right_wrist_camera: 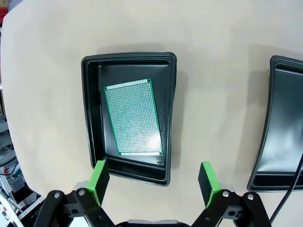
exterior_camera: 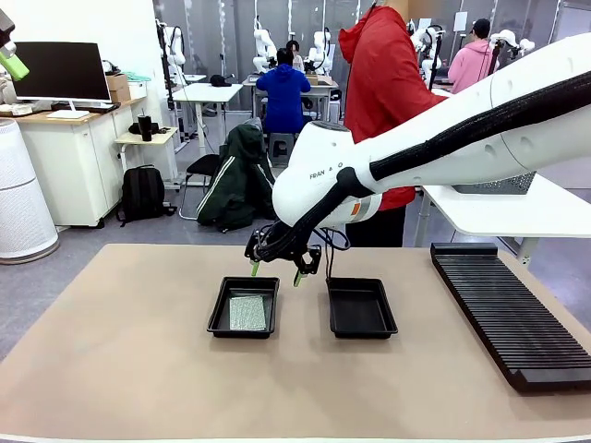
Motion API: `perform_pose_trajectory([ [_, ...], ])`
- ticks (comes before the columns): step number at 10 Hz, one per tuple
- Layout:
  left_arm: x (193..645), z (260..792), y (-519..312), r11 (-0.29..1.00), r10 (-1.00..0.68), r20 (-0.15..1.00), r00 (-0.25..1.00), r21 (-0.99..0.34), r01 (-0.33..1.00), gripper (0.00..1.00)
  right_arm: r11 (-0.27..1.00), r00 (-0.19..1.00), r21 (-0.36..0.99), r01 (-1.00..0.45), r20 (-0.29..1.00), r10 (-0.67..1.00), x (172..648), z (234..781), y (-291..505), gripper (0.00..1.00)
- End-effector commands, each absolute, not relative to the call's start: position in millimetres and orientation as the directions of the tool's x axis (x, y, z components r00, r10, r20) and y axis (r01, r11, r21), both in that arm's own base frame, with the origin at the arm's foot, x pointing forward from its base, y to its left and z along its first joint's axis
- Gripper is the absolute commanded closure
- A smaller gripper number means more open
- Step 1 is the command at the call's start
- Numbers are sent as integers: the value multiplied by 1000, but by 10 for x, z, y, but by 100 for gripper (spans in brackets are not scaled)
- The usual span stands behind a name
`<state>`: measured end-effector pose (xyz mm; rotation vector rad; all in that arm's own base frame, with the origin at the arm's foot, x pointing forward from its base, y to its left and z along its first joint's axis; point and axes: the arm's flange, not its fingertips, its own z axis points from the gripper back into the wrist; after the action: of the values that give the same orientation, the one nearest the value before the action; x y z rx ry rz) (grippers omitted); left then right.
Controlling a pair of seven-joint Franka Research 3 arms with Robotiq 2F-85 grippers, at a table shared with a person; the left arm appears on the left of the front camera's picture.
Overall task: Inspect and transfer BCBs to ESD trays.
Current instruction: Pick up the Blank PCB from the PCB Rack and place it in the left ESD tray, then pick up the ESD tray and place it on the left side of the table.
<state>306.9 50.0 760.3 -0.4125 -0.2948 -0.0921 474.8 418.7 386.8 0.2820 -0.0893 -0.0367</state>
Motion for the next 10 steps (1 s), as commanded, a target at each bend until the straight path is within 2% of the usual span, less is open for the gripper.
perform_pose_trajectory([
  [1, 3070, 7590, 502, 912, -26, 296, 955, -384, 144, 0, 960, 995, 280, 23, 83, -48, 4738, 3861, 4192, 0],
  [10, 3070, 7590, 502, 912, -26, 296, 955, -384, 144, 0, 960, 995, 280, 23, 83, -48, 4738, 3861, 4192, 0],
])
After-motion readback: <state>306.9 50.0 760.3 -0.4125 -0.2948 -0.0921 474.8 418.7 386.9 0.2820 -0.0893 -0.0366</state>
